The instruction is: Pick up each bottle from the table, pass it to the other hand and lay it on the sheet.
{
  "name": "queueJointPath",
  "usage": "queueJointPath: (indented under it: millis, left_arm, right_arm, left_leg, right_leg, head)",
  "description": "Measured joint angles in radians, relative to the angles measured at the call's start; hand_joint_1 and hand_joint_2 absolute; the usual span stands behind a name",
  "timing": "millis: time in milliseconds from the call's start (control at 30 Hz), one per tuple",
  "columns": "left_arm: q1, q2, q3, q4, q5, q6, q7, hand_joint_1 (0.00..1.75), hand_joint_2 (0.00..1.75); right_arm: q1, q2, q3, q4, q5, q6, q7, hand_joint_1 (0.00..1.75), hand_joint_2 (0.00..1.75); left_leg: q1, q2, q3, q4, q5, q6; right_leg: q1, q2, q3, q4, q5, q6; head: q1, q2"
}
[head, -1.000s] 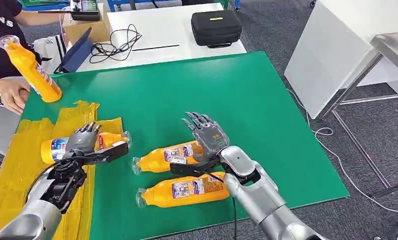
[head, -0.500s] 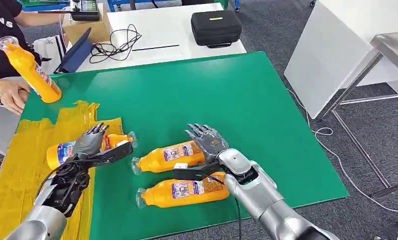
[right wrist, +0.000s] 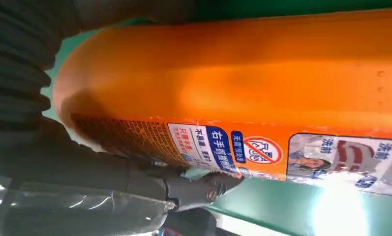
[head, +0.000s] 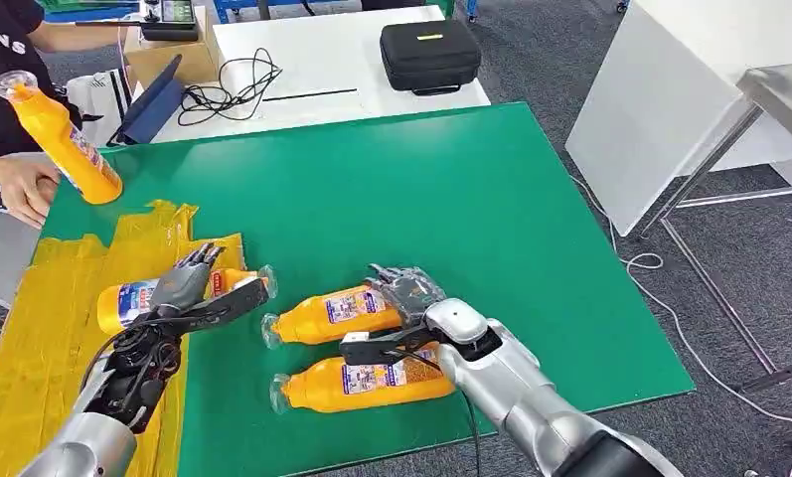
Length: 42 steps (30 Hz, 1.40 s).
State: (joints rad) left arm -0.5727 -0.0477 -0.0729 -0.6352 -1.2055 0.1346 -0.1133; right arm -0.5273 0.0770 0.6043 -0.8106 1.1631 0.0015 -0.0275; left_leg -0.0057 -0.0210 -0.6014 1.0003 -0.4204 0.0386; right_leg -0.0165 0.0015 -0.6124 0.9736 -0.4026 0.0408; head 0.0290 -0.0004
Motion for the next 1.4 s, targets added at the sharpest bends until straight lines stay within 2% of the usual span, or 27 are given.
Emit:
queueJointPath:
  millis: [333, 567, 700, 1000, 1267, 1400]
  left_arm:
    - [0.014, -0.001, 0.000, -0.019, 0.078, -0.013, -0.048, 0.00, 0.00]
    - [0.046, -0.002, 0.000, -0.065, 0.169, -0.027, -0.091, 0.00, 0.00]
    - [0.079, -0.005, 0.003, -0.114, 0.244, -0.032, -0.114, 0.00, 0.00]
    - [0.115, -0.017, 0.034, -0.171, 0.363, -0.032, -0.157, 0.00, 0.00]
    - [0.115, -0.021, 0.050, -0.175, 0.392, -0.023, -0.165, 0.00, 0.00]
    - [0.115, -0.024, 0.054, -0.174, 0.431, -0.030, -0.198, 0.00, 0.00]
  right_arm:
    - [-0.033, 0.011, 0.010, 0.060, -0.002, -0.018, 0.007, 1.75, 1.75]
    - [-0.027, 0.014, 0.006, 0.072, -0.019, -0.100, 0.032, 1.75, 1.75]
    - [0.025, 0.016, -0.042, -0.018, -0.069, -0.208, 0.042, 1.75, 1.75]
    - [0.119, 0.016, -0.136, -0.255, -0.135, -0.318, 0.007, 1.75, 1.75]
    - [0.157, 0.016, -0.171, -0.334, -0.170, -0.354, -0.021, 1.75, 1.75]
    - [0.171, 0.016, -0.186, -0.361, -0.229, -0.398, -0.072, 1.75, 1.75]
  left_leg:
    - [0.000, 0.000, 0.002, 0.000, 0.000, 0.000]
    - [0.000, 0.000, 0.002, 0.000, 0.000, 0.000]
    - [0.000, 0.000, 0.001, 0.000, 0.000, 0.000]
    - [0.000, 0.000, 0.000, 0.000, 0.000, 0.000]
    - [0.000, 0.000, 0.000, 0.000, 0.000, 0.000]
    - [0.000, 0.000, 0.000, 0.000, 0.000, 0.000]
  right_leg:
    - [0.000, 0.000, 0.002, 0.000, 0.000, 0.000]
    - [0.000, 0.000, 0.002, 0.000, 0.000, 0.000]
    - [0.000, 0.000, 0.001, 0.000, 0.000, 0.000]
    - [0.000, 0.000, 0.000, 0.000, 0.000, 0.000]
    - [0.000, 0.000, 0.000, 0.000, 0.000, 0.000]
    - [0.000, 0.000, -0.001, 0.000, 0.000, 0.000]
  head:
    - [0.000, 0.000]
    - [0.000, 0.000]
    - [0.000, 0.000]
    - [0.000, 0.000]
    - [0.000, 0.000]
    - [0.000, 0.000]
